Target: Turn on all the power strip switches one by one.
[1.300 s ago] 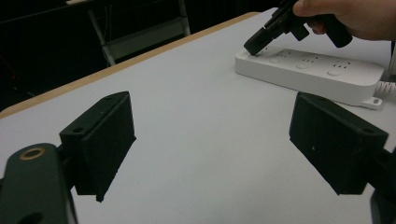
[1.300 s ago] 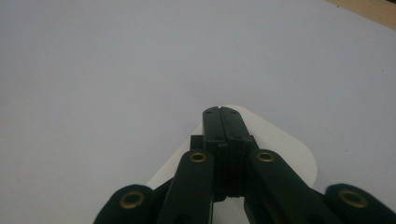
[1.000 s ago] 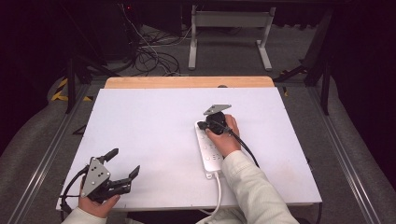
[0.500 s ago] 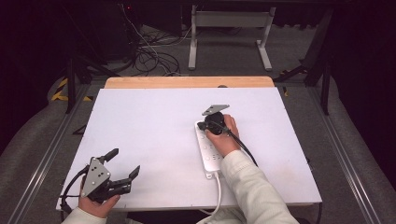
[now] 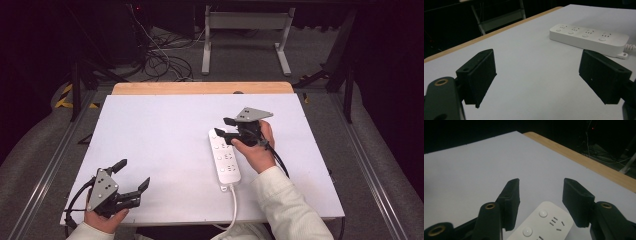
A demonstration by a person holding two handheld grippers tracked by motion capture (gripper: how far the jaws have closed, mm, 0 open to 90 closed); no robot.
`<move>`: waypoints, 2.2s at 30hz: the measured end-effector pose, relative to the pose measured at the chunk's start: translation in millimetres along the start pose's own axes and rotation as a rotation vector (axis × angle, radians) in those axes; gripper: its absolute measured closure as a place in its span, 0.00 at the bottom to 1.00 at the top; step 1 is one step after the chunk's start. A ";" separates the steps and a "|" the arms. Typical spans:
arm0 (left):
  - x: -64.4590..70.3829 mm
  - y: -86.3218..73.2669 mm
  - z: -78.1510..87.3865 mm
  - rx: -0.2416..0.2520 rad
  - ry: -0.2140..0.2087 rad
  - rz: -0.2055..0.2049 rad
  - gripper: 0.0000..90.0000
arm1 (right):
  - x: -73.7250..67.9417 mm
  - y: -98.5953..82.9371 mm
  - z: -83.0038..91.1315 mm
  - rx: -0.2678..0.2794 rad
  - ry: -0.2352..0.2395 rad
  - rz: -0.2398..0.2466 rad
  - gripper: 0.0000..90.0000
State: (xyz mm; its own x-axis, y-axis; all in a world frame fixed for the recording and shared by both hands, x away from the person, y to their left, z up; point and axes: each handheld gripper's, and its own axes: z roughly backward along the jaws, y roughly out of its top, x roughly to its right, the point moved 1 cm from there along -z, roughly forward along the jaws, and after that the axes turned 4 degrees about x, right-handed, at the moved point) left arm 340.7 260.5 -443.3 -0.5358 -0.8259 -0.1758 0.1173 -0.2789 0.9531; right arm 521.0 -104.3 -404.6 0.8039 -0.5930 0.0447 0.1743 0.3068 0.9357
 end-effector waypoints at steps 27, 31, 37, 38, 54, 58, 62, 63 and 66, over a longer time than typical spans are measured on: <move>0.0 -0.1 -0.2 -0.003 0.002 0.007 0.16 | -8.4 -18.4 94.1 -0.005 0.035 0.023 0.20; 0.6 0.0 -0.6 -0.002 -0.001 0.011 0.16 | -9.3 -31.8 107.2 -0.006 0.042 0.008 0.18; 1.1 0.0 -0.6 -0.002 -0.009 0.026 0.16 | -13.5 -63.2 120.1 -0.052 0.041 -0.047 0.14; 1.0 0.1 -0.6 -0.001 -0.008 0.025 0.16 | -13.9 -67.6 122.2 -0.042 0.034 -0.044 0.14; 1.1 -1.3 -0.3 -0.003 -0.019 0.032 0.15 | -9.0 -126.1 136.8 -0.064 -0.046 -0.017 0.10; 0.7 -1.9 -0.1 -0.003 -0.009 0.015 0.15 | -8.6 -136.3 135.6 -0.087 -0.051 -0.017 0.08; 0.9 -2.6 -0.8 -0.003 -0.006 0.014 0.15 | -8.9 -140.0 132.2 -0.111 -0.074 -0.047 0.08; 0.6 -2.8 -1.2 -0.004 -0.004 0.011 0.15 | -8.7 -140.2 131.6 -0.115 -0.083 -0.068 0.08; 0.1 -2.8 -2.3 -0.021 -0.017 0.028 0.15 | -7.0 -141.7 130.2 -0.121 -0.099 -0.141 0.08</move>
State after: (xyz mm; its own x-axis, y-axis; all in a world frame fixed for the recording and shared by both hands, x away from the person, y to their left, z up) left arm 342.2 260.1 -446.6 -0.5459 -0.8253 -0.1448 0.1498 -0.2662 0.9522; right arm 416.6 -240.6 -492.0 0.7078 -0.7050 -0.0439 0.3528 0.2989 0.8867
